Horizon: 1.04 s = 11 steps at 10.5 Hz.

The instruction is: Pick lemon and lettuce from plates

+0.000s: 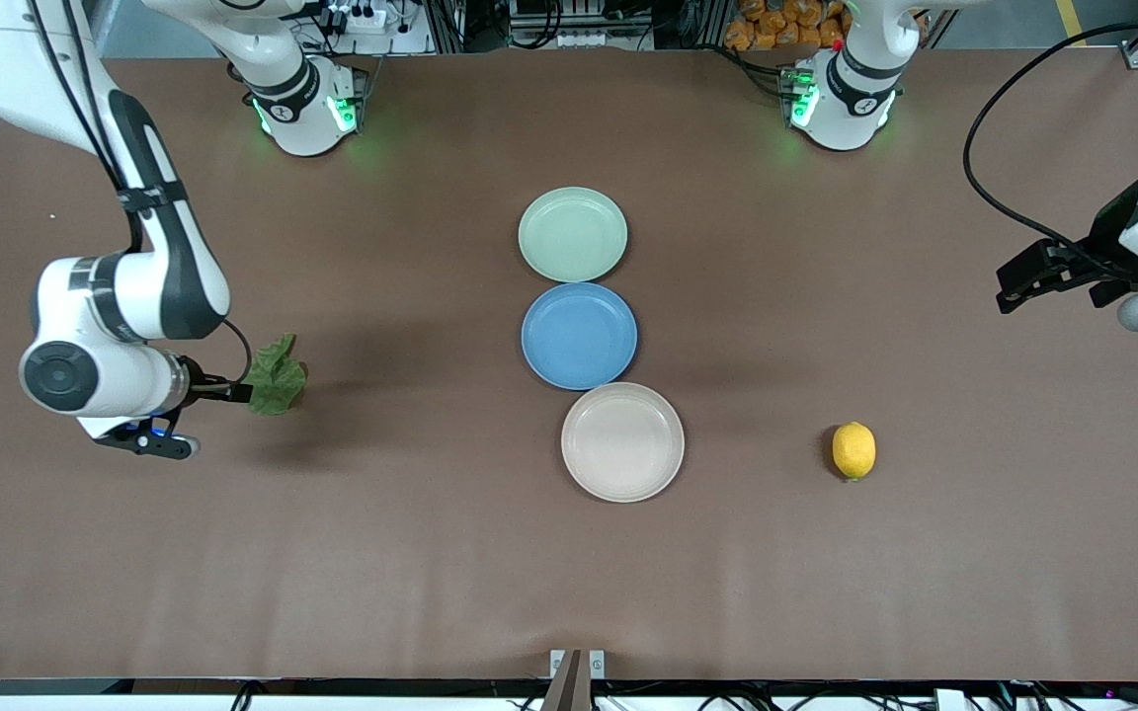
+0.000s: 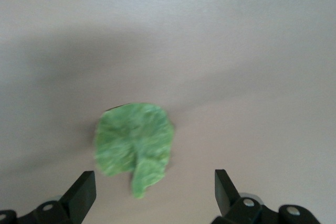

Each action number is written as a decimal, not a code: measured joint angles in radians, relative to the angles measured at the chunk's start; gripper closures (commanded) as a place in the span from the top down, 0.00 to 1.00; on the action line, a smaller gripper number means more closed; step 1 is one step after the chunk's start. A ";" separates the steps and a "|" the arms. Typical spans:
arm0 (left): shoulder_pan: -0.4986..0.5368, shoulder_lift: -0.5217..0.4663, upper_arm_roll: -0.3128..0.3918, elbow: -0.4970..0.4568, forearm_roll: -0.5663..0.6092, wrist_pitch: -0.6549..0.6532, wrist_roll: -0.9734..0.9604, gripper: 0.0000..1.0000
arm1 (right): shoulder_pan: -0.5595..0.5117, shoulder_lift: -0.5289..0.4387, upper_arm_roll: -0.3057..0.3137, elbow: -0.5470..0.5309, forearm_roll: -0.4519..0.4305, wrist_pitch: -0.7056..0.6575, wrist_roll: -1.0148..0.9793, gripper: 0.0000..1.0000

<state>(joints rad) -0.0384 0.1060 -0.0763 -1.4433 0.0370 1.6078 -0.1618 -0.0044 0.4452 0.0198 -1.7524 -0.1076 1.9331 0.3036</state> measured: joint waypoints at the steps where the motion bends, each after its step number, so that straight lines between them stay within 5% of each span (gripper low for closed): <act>1: 0.000 -0.001 0.000 0.000 0.000 0.000 0.000 1.00 | 0.000 -0.008 0.000 0.024 0.029 -0.021 -0.001 1.00; 8: 0.000 -0.008 -0.001 0.001 0.000 0.000 0.000 1.00 | 0.002 -0.177 0.014 0.089 0.052 -0.091 -0.210 1.00; 11: 0.000 -0.014 -0.001 0.001 0.000 0.000 0.000 1.00 | 0.003 -0.220 0.013 0.179 0.052 -0.238 -0.304 1.00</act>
<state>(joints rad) -0.0380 0.0921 -0.0773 -1.4421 0.0370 1.6079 -0.1617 -0.0019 0.2257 0.0330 -1.5730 -0.0560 1.6953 -0.0008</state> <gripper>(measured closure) 0.000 0.000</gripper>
